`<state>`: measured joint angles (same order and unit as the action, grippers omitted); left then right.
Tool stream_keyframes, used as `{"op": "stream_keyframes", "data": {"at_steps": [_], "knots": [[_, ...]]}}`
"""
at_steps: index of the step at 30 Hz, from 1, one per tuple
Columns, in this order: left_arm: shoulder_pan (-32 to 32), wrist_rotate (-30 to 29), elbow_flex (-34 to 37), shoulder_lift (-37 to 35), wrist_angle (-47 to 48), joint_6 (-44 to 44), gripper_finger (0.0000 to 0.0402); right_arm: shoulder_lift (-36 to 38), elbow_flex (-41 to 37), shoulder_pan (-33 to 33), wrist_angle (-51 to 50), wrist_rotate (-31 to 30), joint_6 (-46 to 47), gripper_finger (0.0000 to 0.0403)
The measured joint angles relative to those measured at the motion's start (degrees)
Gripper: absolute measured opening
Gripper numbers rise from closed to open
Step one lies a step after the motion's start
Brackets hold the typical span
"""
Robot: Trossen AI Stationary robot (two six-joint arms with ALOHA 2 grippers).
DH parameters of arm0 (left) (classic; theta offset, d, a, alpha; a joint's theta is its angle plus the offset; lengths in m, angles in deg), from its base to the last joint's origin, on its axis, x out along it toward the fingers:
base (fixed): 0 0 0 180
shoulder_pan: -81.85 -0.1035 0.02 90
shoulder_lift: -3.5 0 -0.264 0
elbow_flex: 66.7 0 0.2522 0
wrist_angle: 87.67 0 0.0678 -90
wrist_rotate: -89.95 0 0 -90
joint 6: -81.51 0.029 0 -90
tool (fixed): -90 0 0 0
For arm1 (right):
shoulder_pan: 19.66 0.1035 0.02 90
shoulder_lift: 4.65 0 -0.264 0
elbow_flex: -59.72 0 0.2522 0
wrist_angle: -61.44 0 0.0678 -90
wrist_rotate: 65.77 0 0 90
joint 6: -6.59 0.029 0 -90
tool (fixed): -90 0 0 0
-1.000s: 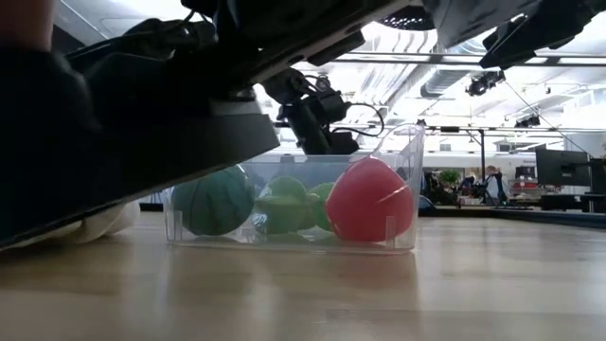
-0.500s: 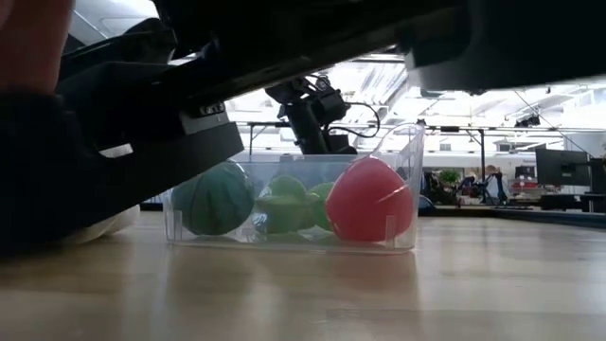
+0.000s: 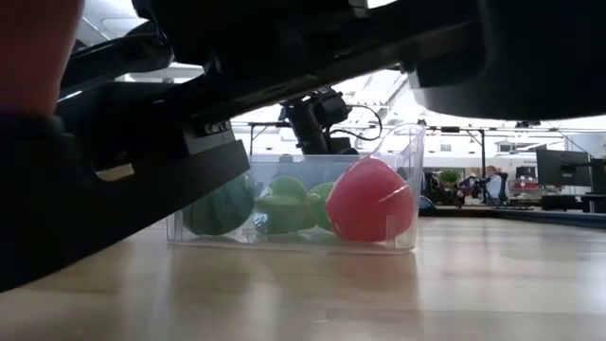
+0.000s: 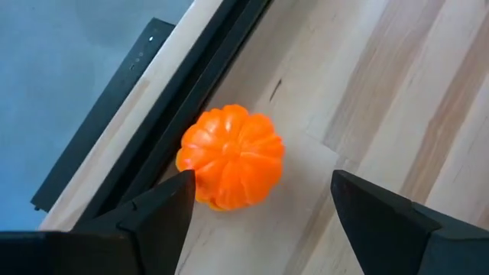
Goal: Pick and placing Produce into tupperware
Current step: Put the orange tangerine into the transparent bin
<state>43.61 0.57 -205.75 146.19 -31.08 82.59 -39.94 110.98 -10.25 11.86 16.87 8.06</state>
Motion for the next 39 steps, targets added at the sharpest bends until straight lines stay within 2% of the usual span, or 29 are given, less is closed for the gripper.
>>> {"op": "stream_keyframes", "data": {"at_steps": [9,16,20,25,29,34,39], "knots": [[0.0,0.88,0.0,0.0,0.22,-0.04,0.0293,0.0,0.0,0.0,0.0,0.0,0.0,0.0106],[0.0,5.15,-0.22,1.9,2.14,-1.34,0.0292,0.0,0.0,0.02,0.0,0.0,0.0,0.0106],[-0.29,9.12,-2.18,2.01,0.51,-2.83,0.0281,0.0,0.0,0.0,0.0,0.0,-0.02,0.0106],[-0.39,10.66,-4.95,1.92,0.47,-0.43,0.0255,0.02,-0.01,0.01,0.0,0.0,-0.02,0.0106],[-0.8,17.73,-6.36,1.92,1.25,0.58,0.0235,0.02,0.0,0.0,0.0,0.0,0.0,0.0106],[-2.11,32.2,-9.03,1.92,1.82,0.61,0.0217,0.01,0.0,0.01,0.0,0.0,0.0,0.0106],[-3.77,41.07,-9.71,1.02,0.52,-0.05,0.0199,0.02,0.0,0.01,0.0,0.0,0.0,0.0106]]}}
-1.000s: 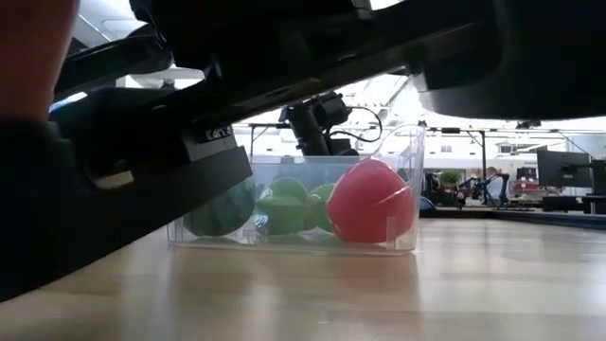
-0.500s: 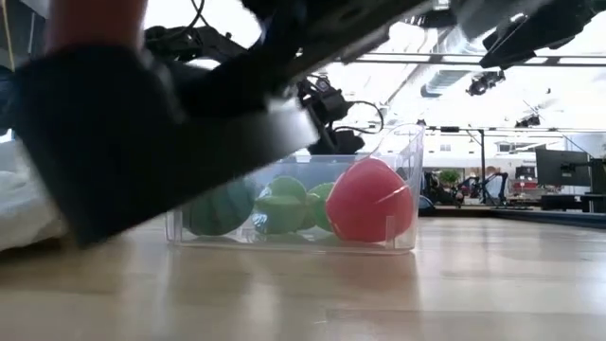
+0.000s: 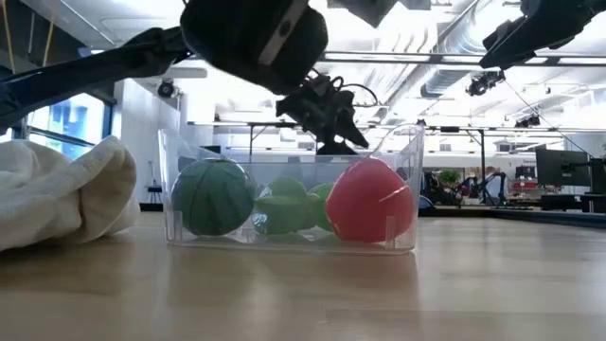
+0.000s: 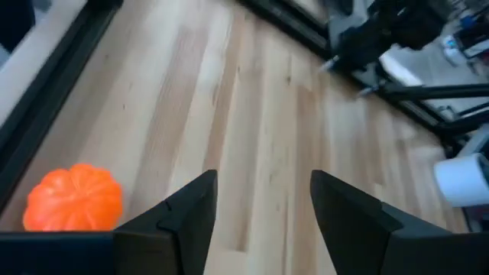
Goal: Pick and placing Produce into tupperware
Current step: Put the orange tangerine into the transparent bin
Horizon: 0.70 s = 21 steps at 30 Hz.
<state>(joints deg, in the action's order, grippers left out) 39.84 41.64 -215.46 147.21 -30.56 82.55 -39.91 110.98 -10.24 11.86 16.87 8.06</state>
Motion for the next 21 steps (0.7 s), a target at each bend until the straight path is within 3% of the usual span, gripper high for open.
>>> {"op": "stream_keyframes", "data": {"at_steps": [6,13,21], "knots": [[0.04,4.94,-0.02,-0.34,0.1,0.03,0.0178,0.0,0.0,0.01,0.0,0.0,0.0,0.0106],[0.9,19.31,0.0,-0.43,-2.73,-0.27,0.0155,0.0,0.0,-0.01,0.0,0.0,0.0,0.0106],[4.1,33.79,0.02,-0.45,-20.96,-6.98,0.0121,0.0,0.0,-0.01,0.0,0.0,-0.01,0.0106]]}}
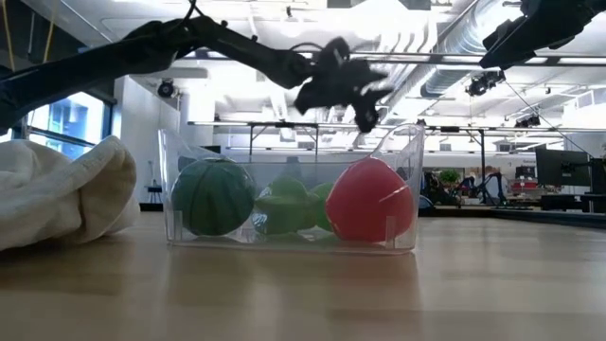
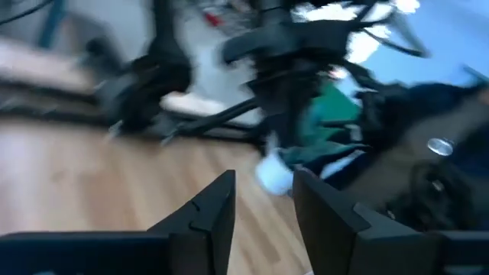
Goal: Pick and placing Produce into tupperware
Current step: Put the orange tangerine into the transparent bin
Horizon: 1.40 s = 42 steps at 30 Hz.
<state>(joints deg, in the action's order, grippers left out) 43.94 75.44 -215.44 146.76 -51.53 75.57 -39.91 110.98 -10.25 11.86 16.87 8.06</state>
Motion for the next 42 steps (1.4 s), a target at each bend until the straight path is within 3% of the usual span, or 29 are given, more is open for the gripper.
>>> {"op": "stream_keyframes", "data": {"at_steps": [7,22,24,28,31,32,35,42], "knots": [[2.82,6.34,0.0,0.0,-21.55,-8.9,0.0088,0.0,0.0,0.02,0.0,0.0,0.01,0.0106],[2.67,2.87,0.07,-1.4,-53.23,-28.92,0.0006,-0.01,0.0,0.02,0.0,0.0,-0.01,0.0106],[2.69,0.24,0.07,-2.01,-62.08,-33.5,0.0003,-0.01,0.0,0.0,0.0,0.0,0.01,0.0106],[2.45,-4.27,0.0,-3.46,-90.78,-50.64,0.0009,-0.02,0.0,0.0,-0.02,0.0,0.0,0.0106],[1.65,-12.42,-0.02,-3.81,-111.59,-64.32,0.0005,0.0,-0.01,0.02,-0.06,0.0,-0.01,0.0106],[1.29,-14.82,-0.02,-4.01,-111.79,-67.01,0.0003,-0.01,-0.01,0.0,-0.09,0.0,0.01,0.0106],[0.79,-13.62,0.04,-4.79,-111.74,-68.87,0.0002,0.0,0.0,0.0,-0.13,-0.02,0.01,0.0106],[1.18,-5.28,0.02,-4.92,-111.55,-72.76,0.0001,0.0,-0.02,0.0,-0.22,0.0,0.01,0.0106]]}}
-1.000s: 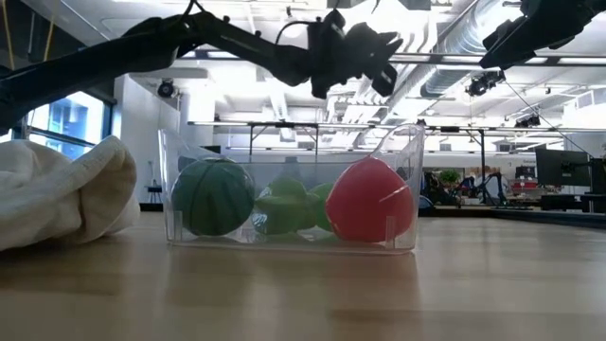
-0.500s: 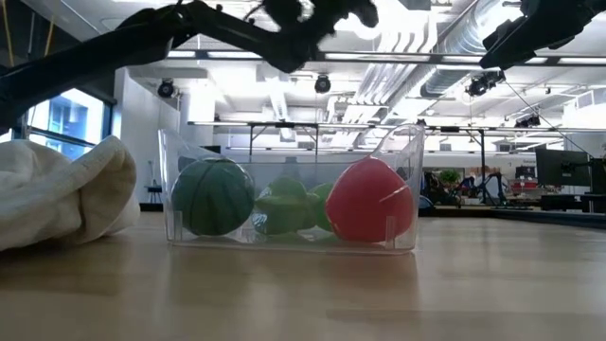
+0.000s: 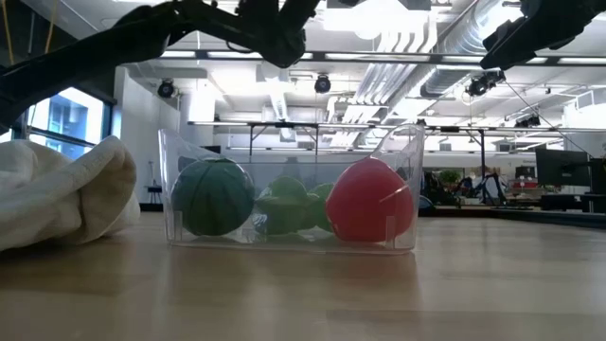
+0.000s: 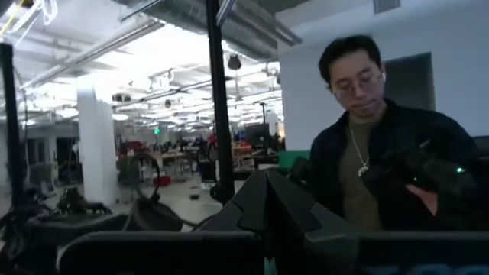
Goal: Pick and placing Produce into tupperware
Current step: Put the orange tangerine into the transparent bin
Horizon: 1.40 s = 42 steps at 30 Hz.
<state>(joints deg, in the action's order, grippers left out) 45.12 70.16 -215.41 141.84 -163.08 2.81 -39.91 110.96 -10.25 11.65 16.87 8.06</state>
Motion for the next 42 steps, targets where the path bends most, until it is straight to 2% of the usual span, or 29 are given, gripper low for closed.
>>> {"op": "stream_keyframes", "data": {"at_steps": [12,24,27,30,32,34,35,37,39,40,42], "knots": [[-0.07,1.5,0.02,-7.44,1.74,0.73,0.0,-0.02,-0.01,0.0,-0.13,0.0,0.0,0.0106],[0.49,0.83,0.02,-21.25,4.37,3.74,0.0,-0.02,0.01,0.02,-0.15,0.0,-0.02,0.0106],[2.05,0.71,-0.04,-25.08,9.39,9.86,0.0,-0.02,0.01,0.0,-0.15,0.0,0.0,0.0106],[4.56,-0.23,-0.02,-28.39,22.38,26.66,0.0,-0.02,0.01,0.01,-0.15,0.01,-0.01,0.0106],[5.75,-4.35,-0.02,-30.53,37.18,42.7,0.0,0.0,-0.01,0.0,-0.15,0.0,-0.02,0.0106],[6.33,-12.14,-0.04,-32.99,59.1,61.06,0.0,-0.02,0.0,0.02,-0.15,0.02,0.0,0.0106],[6.68,-18.76,-0.07,-34.19,71.25,70.6,0.0,-0.02,0.0,0.0,-0.15,0.02,-0.01,0.0106],[7.2,-36.98,-0.05,-36.38,93.49,85.82,0.0,-0.02,0.01,0.0,-0.15,0.0,0.0,0.0106],[7.29,-54.6,-0.04,-37.32,109.14,93.56,0.0,0.0,0.01,0.01,-0.15,0.01,-0.01,0.0106],[7.19,-60.33,-0.02,-37.49,115.01,95.91,0.0,-0.01,-0.01,0.01,-0.15,0.0,-0.01,0.0106],[6.87,-65.12,-0.02,-37.53,124.93,98.09,0.0,-0.01,-0.01,0.0,-0.15,0.0,-0.01,0.0106]]}}
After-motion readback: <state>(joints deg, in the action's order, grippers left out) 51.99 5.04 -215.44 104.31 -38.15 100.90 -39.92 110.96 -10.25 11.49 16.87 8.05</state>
